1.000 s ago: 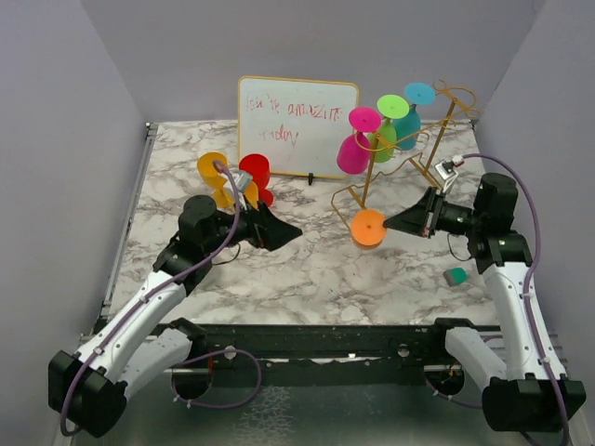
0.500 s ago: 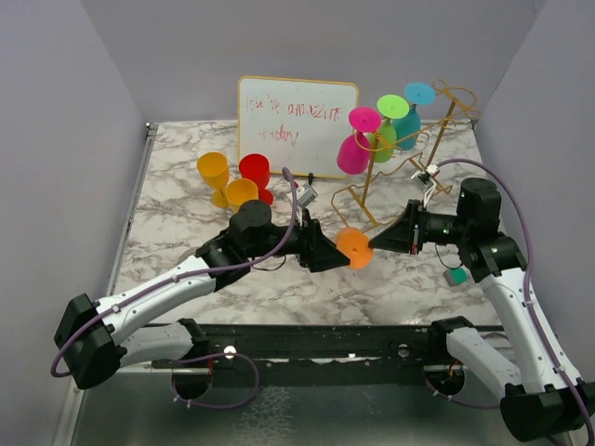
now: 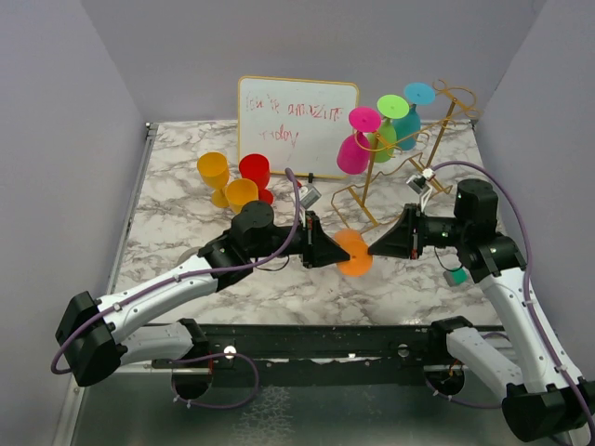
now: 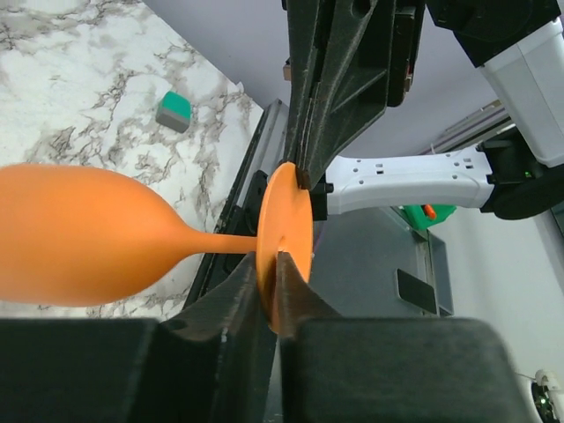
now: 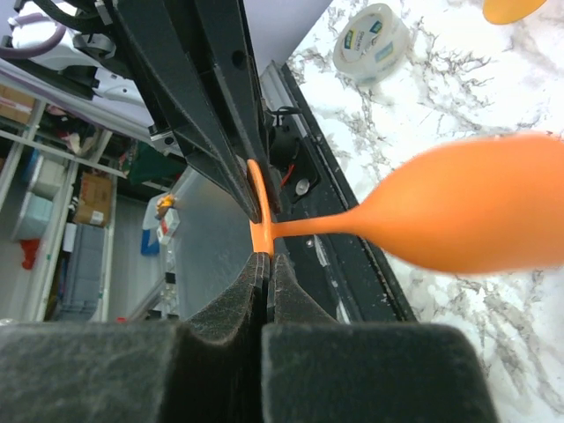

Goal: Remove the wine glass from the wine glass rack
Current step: Place the wine glass at the center of the board.

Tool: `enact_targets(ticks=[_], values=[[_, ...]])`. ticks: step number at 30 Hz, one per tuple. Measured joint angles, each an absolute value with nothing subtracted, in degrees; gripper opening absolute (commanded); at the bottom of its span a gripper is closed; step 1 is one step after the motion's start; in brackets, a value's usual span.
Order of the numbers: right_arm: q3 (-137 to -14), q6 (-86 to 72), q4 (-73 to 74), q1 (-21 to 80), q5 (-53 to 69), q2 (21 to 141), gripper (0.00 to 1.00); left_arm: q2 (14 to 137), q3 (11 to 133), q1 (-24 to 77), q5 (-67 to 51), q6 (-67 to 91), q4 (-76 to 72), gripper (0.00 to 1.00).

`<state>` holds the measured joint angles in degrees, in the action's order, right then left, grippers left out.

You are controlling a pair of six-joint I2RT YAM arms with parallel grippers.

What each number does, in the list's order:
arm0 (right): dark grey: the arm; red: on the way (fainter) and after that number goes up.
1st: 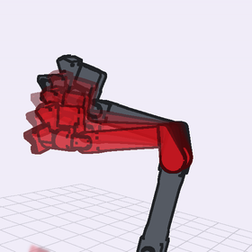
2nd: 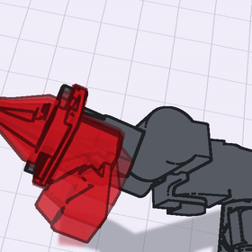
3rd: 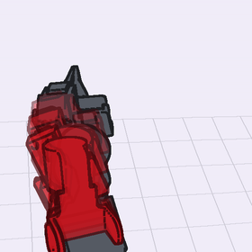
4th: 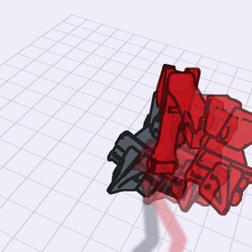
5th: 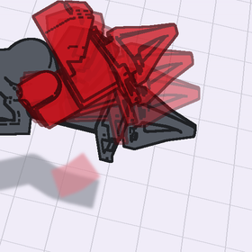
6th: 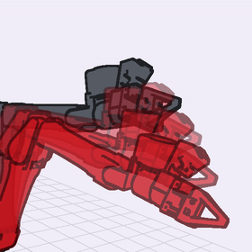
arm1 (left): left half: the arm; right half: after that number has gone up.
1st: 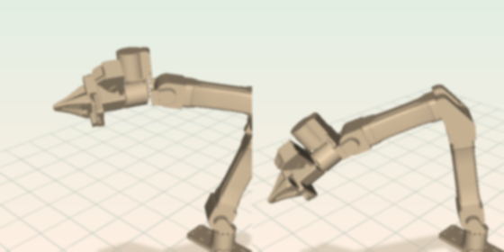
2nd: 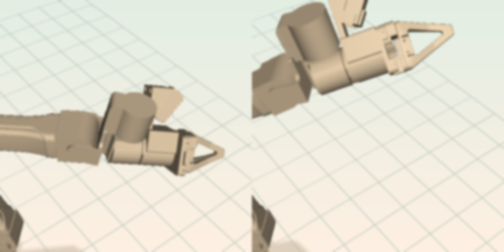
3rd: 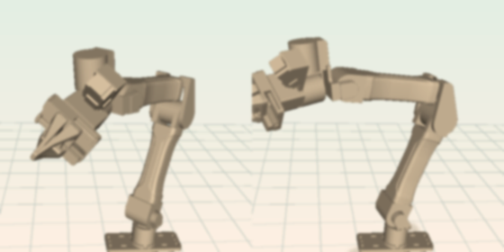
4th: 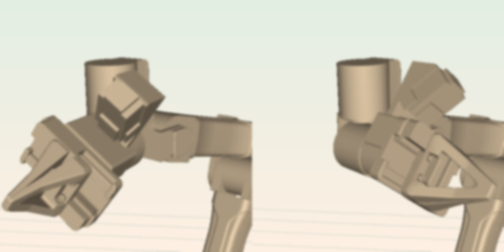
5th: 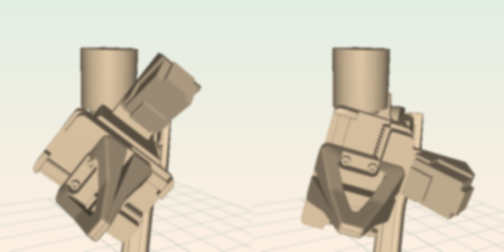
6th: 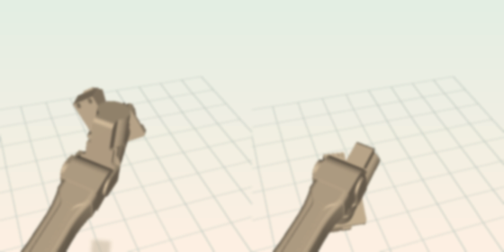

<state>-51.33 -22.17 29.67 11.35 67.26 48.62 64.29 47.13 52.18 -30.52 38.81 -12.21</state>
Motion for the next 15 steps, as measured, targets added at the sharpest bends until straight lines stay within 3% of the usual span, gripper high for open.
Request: enact_targets(ticks=[3,6,9,15], values=[[-51.3,-21.7,29.6,11.6,67.3,48.7,0.04,64.2,47.1,52.2,-30.8,38.4,-12.3,0.00],[-51.3,-21.4,29.5,11.7,67.4,48.7,0.16,63.6,47.1,52.2,-30.9,37.9,-12.2,0.00],[-51.3,-21.5,29.5,12.1,67.4,48.7,0.37,63.1,47.1,52.3,-30.8,37.2,-11.7,0.00],[-51.3,-21.4,29.6,13.7,66.3,48.7,0.51,61.7,47.1,52.2,-30.7,36.2,-11.4,0.00]])
